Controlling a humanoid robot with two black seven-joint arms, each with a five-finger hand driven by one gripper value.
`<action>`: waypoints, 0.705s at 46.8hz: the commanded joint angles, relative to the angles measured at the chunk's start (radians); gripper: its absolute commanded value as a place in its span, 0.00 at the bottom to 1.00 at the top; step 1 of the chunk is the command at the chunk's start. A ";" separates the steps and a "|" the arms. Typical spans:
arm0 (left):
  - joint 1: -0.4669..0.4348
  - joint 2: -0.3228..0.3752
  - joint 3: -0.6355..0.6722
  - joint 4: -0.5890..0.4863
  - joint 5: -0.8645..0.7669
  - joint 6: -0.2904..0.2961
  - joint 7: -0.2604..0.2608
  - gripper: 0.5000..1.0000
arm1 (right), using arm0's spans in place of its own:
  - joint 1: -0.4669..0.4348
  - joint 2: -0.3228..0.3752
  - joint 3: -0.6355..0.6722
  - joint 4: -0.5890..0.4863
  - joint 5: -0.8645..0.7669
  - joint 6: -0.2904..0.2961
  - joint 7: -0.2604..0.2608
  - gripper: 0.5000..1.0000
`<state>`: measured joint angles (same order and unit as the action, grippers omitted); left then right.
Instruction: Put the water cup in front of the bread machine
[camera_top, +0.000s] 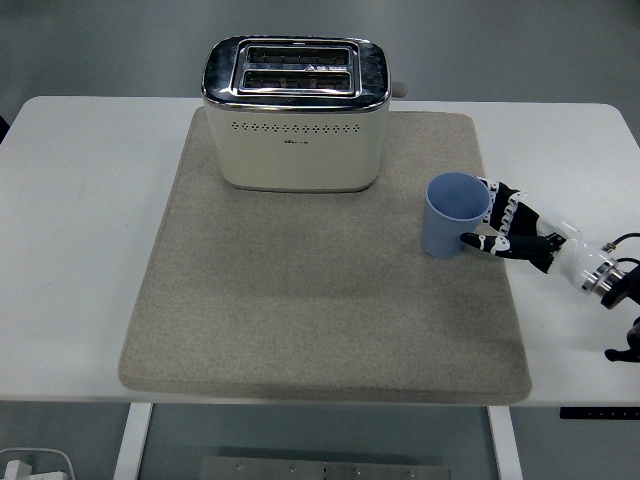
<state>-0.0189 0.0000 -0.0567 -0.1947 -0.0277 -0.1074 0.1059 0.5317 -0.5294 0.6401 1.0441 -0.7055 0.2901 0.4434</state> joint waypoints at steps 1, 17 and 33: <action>0.001 0.000 -0.002 0.000 0.000 0.000 0.000 1.00 | 0.001 0.011 0.000 -0.001 0.000 -0.011 0.000 0.85; 0.001 0.000 -0.002 -0.002 0.000 0.000 0.000 1.00 | 0.005 0.035 0.000 -0.001 0.000 -0.026 0.000 0.85; 0.001 0.000 -0.002 0.001 0.000 0.000 0.000 1.00 | 0.011 0.072 -0.002 -0.007 0.000 -0.029 0.000 0.85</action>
<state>-0.0184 0.0000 -0.0583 -0.1950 -0.0276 -0.1074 0.1059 0.5430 -0.4584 0.6380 1.0369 -0.7064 0.2617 0.4434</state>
